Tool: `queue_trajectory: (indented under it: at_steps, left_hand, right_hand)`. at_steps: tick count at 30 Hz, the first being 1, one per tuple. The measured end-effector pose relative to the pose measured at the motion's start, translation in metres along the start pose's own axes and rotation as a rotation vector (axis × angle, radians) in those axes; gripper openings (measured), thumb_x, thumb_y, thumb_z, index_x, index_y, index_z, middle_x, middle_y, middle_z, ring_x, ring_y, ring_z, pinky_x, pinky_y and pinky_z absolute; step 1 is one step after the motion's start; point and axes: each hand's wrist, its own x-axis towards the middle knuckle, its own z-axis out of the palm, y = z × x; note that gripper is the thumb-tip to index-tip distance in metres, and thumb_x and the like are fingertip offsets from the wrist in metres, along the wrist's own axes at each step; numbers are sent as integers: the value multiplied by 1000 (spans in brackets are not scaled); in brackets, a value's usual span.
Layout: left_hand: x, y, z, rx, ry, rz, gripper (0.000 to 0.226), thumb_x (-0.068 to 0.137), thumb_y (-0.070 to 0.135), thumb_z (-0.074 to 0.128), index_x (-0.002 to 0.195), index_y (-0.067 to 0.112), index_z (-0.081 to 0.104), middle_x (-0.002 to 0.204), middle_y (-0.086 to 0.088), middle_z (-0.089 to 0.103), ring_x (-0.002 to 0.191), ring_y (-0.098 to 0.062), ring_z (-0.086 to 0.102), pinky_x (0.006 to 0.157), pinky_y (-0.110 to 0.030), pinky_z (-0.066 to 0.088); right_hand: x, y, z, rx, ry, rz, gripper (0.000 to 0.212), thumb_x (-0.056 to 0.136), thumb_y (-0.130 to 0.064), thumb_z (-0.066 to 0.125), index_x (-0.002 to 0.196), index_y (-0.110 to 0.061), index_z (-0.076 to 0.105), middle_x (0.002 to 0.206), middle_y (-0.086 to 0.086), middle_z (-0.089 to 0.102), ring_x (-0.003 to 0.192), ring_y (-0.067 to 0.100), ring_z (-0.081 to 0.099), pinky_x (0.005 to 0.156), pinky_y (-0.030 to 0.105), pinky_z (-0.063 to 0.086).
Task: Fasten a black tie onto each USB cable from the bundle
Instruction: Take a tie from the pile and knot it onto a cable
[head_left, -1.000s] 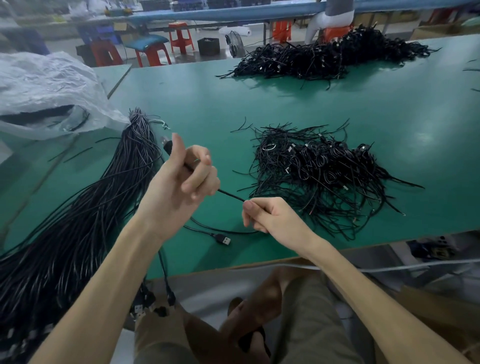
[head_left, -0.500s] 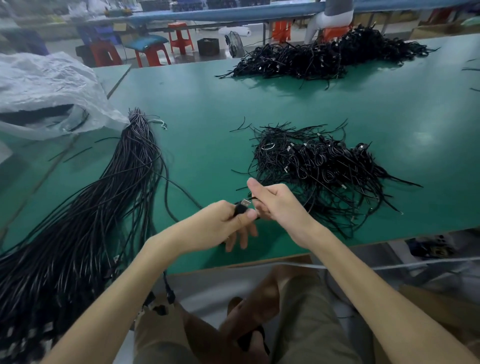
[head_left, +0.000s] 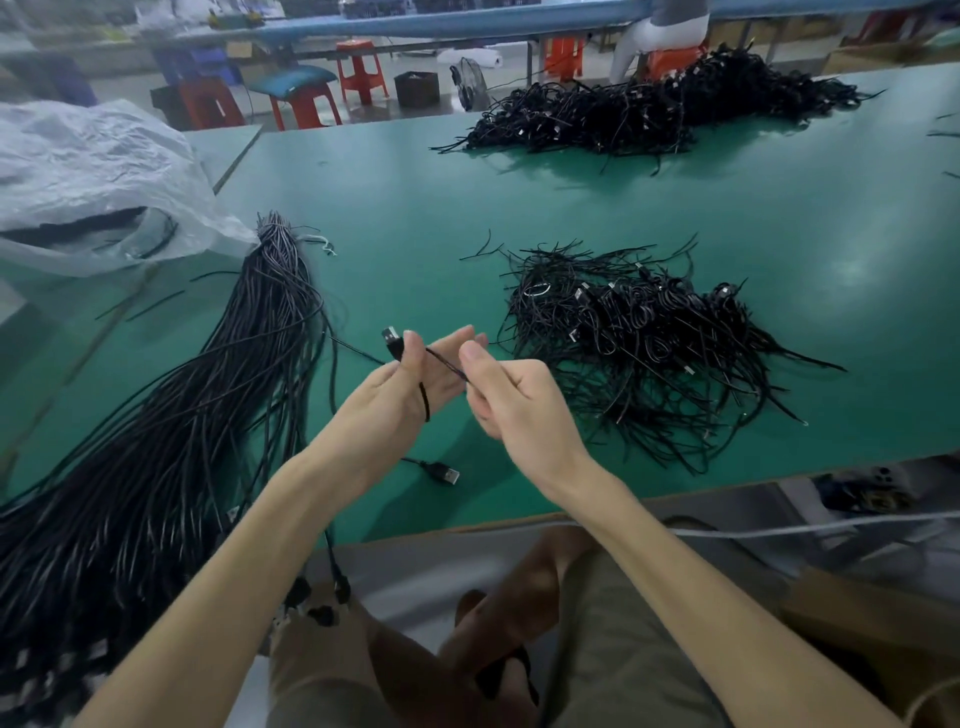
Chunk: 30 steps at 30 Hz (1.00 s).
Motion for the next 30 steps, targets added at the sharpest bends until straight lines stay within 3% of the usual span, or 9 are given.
queue_trajectory:
  at_steps: [6, 8, 10, 13, 17, 20, 22, 25, 30]
  left_hand:
    - [3, 19, 5, -541, 0, 40, 71, 108, 52, 14, 146, 3, 49, 149, -8, 57, 136, -17, 56, 104, -27, 51]
    - [2, 29, 0, -709, 16, 66, 66, 109, 51, 22, 131, 5, 65, 136, -3, 67, 108, -8, 71, 78, -20, 57]
    - [-2, 36, -5, -766, -13, 67, 57, 109, 49, 31, 102, 14, 76, 100, 9, 73, 58, -1, 59, 53, -14, 42]
    - [-13, 42, -8, -474, -192, -21, 48, 101, 57, 44, 73, 23, 61, 57, 13, 47, 40, -3, 26, 45, -16, 27]
    - [-26, 40, -5, 416, -450, -123, 60, 106, 54, 37, 83, 10, 70, 62, 1, 65, 41, -18, 47, 49, -21, 37]
    - [-21, 30, 3, 815, -436, -201, 55, 107, 46, 37, 95, 7, 74, 72, -1, 75, 62, -35, 67, 78, -30, 55]
    - [-17, 23, 5, 889, -352, -220, 48, 108, 41, 40, 94, 7, 72, 78, 0, 76, 68, -30, 72, 81, -33, 55]
    - [-14, 20, 4, 847, -311, -224, 47, 109, 39, 39, 94, 9, 71, 74, 11, 76, 70, -17, 73, 63, -14, 48]
    - [-10, 17, 4, 930, -275, -208, 49, 108, 44, 38, 87, 15, 70, 69, 16, 74, 66, -3, 69, 63, -11, 46]
  right_hand:
    - [-10, 20, 16, -44, -52, 64, 59, 107, -39, 45, 52, -24, 30, 49, -9, 25, 47, 11, 20, 50, 23, 20]
    - [-12, 26, 15, -60, -39, 90, 60, 107, -43, 44, 53, -26, 25, 51, -7, 21, 50, 14, 17, 51, 29, 17]
    - [-11, 31, 10, -76, -18, 130, 61, 106, -50, 44, 54, -27, 22, 53, -4, 18, 52, 16, 15, 53, 35, 13]
    - [-5, 35, 4, -141, 46, 167, 63, 106, -50, 46, 52, -26, 22, 51, -2, 18, 52, 18, 14, 53, 35, 13]
    - [3, 36, -2, -193, 119, 201, 65, 105, -48, 49, 48, -23, 28, 50, -4, 26, 55, 19, 23, 57, 35, 20]
    - [2, 34, 2, -175, 42, 198, 69, 104, -53, 47, 55, -6, 34, 53, 5, 34, 56, 22, 32, 57, 45, 28]
    - [1, 32, 5, -168, 35, 197, 68, 105, -53, 47, 56, -7, 34, 54, 6, 35, 56, 24, 36, 59, 52, 35]
    - [2, 31, 6, -149, 52, 180, 64, 105, -51, 47, 52, -18, 32, 50, -4, 35, 56, 20, 34, 58, 44, 30]
    - [3, 30, 3, -149, 62, 168, 63, 104, -51, 47, 51, -21, 30, 50, -7, 34, 56, 16, 32, 58, 38, 26]
